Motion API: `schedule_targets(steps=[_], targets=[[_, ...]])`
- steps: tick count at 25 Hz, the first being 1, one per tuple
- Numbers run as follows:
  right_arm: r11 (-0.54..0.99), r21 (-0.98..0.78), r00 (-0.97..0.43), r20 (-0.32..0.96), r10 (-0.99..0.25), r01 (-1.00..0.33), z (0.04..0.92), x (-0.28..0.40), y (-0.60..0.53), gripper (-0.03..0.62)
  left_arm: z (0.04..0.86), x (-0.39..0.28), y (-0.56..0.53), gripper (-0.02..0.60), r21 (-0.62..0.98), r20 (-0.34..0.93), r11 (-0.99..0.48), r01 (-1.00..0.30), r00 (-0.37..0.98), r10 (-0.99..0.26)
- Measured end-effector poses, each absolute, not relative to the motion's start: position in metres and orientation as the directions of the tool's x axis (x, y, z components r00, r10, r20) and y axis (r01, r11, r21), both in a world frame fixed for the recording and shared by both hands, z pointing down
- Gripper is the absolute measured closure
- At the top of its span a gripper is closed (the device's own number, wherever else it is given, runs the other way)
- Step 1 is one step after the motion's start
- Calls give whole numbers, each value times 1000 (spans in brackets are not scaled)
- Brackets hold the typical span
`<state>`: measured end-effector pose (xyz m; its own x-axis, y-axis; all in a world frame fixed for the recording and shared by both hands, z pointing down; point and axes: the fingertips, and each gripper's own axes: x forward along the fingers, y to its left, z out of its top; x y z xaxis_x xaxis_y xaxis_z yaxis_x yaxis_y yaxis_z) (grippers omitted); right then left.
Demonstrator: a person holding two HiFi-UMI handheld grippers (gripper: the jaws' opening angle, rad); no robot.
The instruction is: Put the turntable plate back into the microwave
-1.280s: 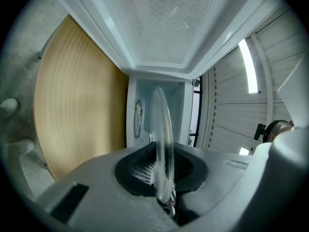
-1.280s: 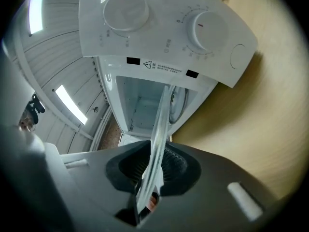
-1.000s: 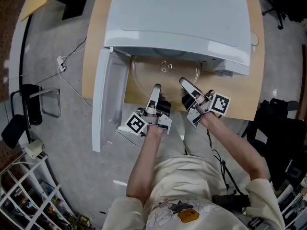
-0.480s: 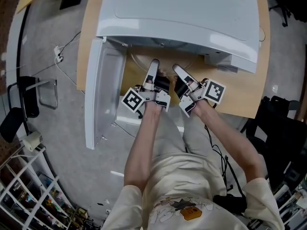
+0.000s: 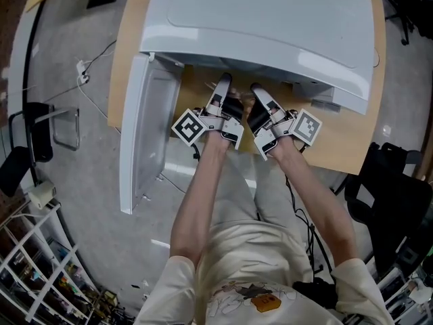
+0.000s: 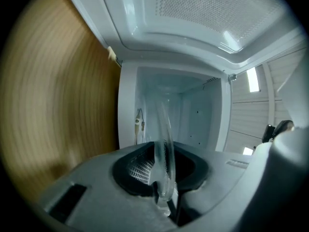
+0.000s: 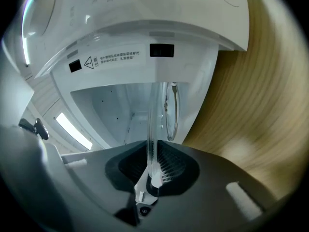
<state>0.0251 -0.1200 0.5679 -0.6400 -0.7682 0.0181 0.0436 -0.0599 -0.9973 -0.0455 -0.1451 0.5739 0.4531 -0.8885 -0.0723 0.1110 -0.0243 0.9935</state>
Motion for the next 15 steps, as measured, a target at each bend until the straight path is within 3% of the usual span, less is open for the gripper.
schedule_targets(steps=[11,15], targets=[[-78,-995,-571,24,-821,70,568,28,-148,536,566,-44,-152,509,990,-77,-8,144,480,-874],[-78,-995,-550,30,-834,64,569,30,-163,537,566,-47,-145,531,990,-74,-8,139,476,-876]])
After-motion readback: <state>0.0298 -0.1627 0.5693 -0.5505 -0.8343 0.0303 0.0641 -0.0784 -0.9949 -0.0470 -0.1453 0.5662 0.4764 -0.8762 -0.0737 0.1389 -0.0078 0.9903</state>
